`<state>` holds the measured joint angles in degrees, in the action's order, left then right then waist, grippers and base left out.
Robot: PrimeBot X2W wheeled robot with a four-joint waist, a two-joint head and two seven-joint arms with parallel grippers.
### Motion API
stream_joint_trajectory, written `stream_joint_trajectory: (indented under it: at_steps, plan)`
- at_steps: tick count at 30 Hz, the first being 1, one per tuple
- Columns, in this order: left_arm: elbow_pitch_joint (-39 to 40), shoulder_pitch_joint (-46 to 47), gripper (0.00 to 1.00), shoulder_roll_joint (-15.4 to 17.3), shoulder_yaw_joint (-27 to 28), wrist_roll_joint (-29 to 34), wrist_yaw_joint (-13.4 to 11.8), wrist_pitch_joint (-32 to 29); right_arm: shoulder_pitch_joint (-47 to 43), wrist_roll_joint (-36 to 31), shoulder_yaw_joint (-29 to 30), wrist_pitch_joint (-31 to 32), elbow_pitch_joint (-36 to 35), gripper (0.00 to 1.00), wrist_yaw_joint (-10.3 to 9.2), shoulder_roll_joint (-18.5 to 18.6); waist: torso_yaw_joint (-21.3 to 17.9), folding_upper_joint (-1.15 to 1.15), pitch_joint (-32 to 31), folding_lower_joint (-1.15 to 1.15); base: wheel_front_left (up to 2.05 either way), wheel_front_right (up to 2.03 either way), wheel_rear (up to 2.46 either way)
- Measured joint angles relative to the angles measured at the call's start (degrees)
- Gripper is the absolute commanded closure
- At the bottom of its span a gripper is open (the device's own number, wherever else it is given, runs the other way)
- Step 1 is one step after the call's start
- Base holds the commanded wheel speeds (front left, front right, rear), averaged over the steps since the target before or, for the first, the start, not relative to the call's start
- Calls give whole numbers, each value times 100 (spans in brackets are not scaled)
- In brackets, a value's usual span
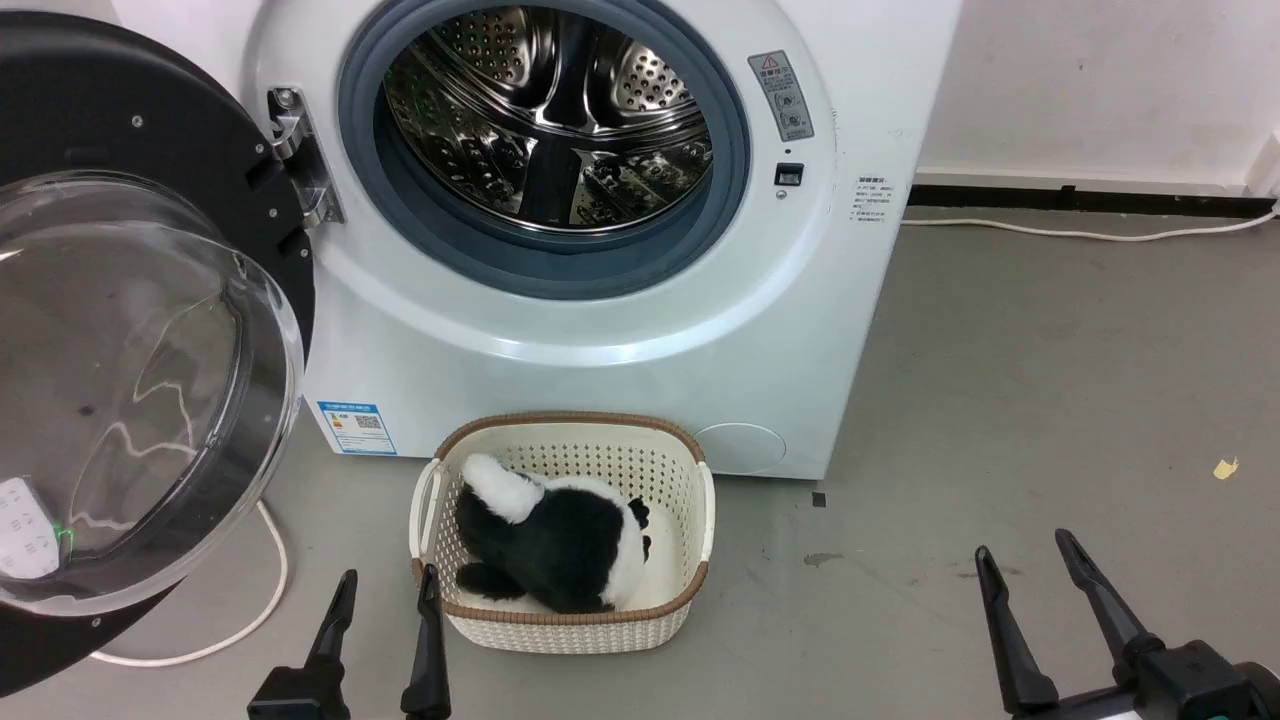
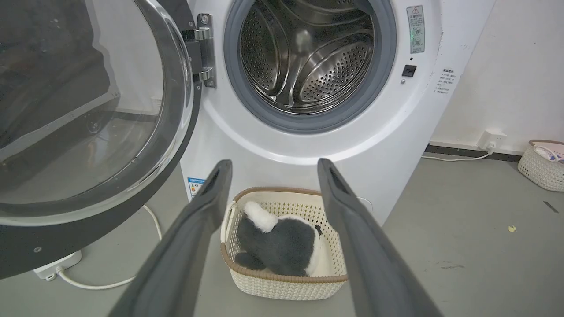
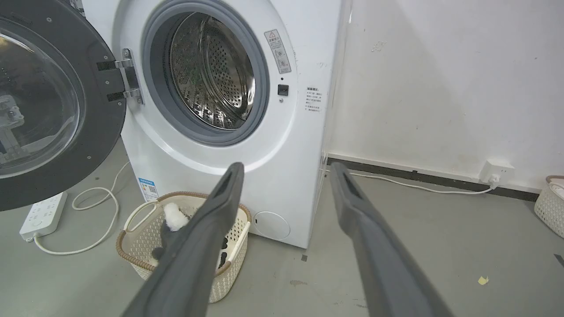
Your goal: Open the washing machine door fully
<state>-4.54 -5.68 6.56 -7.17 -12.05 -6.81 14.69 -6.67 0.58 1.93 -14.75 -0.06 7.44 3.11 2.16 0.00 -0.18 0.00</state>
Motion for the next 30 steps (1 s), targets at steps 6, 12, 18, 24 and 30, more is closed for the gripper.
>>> stream_joint_trajectory:
  at_steps: [6, 12, 18, 24, 30]
  plan:
    - [-87, 10, 0, -33, 15, 10, 74, 0, 2, 51, -30, 0, 15, 0, 0, 0, -5, 0, 20, 0, 0, 0, 0]
    - [-92, 14, 100, -47, 18, -9, 92, -4, 5, 49, -41, 2, 22, 100, 0, 0, -1, 0, 43, 0, 0, 0, 0]
    - [-83, 14, 100, -47, 43, -2, 94, -63, 8, 49, -44, 62, 22, 100, 0, 1, -12, 0, 42, 0, 0, 0, 0]
    - [-67, 15, 100, -51, 67, 54, 135, -126, 14, 49, -48, 137, 21, 100, 0, 1, -23, 0, 41, 0, 0, 0, 0]
    - [-46, 16, 100, -57, 90, 109, 153, -208, 20, 48, -55, 205, 21, 100, 0, 1, -33, 0, 40, 0, 0, 0, 0]
